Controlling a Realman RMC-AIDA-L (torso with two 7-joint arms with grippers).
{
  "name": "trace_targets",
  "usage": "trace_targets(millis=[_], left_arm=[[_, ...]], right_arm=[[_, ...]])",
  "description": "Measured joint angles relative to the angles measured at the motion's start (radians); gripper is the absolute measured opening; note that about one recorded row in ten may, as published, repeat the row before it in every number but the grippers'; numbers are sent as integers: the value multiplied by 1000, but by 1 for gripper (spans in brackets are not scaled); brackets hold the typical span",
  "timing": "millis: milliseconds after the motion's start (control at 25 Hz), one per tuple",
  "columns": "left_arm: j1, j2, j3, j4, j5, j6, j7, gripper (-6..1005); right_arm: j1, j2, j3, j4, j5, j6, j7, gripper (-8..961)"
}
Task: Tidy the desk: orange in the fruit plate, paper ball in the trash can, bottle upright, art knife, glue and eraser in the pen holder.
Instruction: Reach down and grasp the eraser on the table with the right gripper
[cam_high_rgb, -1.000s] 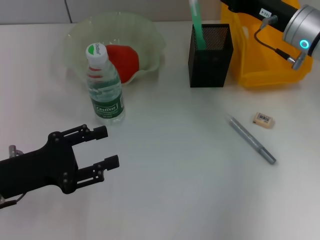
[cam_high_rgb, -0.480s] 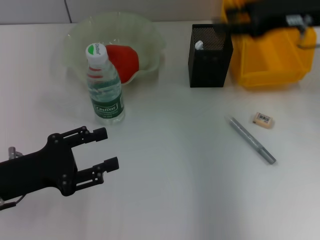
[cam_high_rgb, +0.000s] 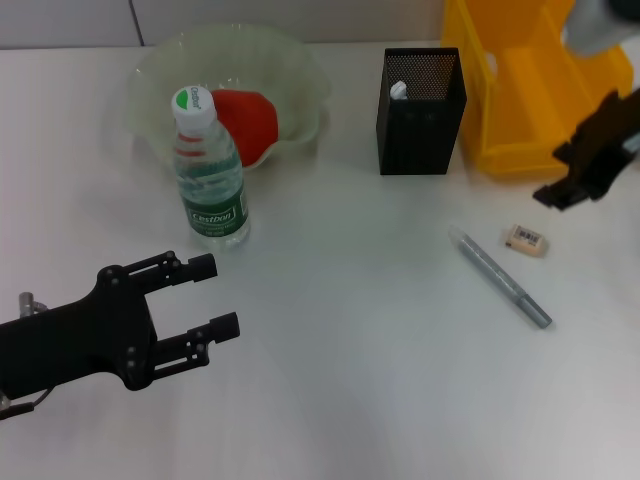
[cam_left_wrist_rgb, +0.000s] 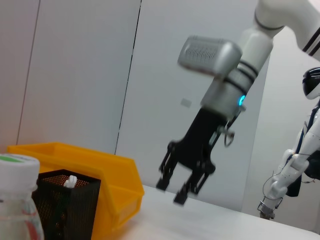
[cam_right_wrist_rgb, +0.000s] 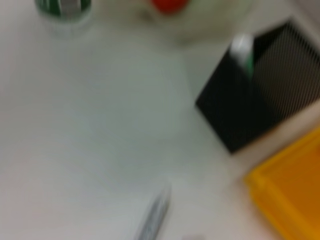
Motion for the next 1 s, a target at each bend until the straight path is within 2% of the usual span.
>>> trace_targets(millis=[360, 400, 600, 1000], left_arm=[[-1, -7, 1, -1, 4, -5, -1, 700], [-1, -8, 2, -2, 4, -7, -1, 700], [0, -10, 2, -3, 4, -17, 0, 700], [5, -14, 1, -3, 3, -21, -1, 700]], right_arm=[[13, -2, -82, 196, -26, 145, 38, 519], [25, -2, -85, 251, -27, 178, 39, 518], [39, -3, -86, 352, -23, 247, 36, 513], [78, 0, -97, 493, -5, 351, 38, 470]])
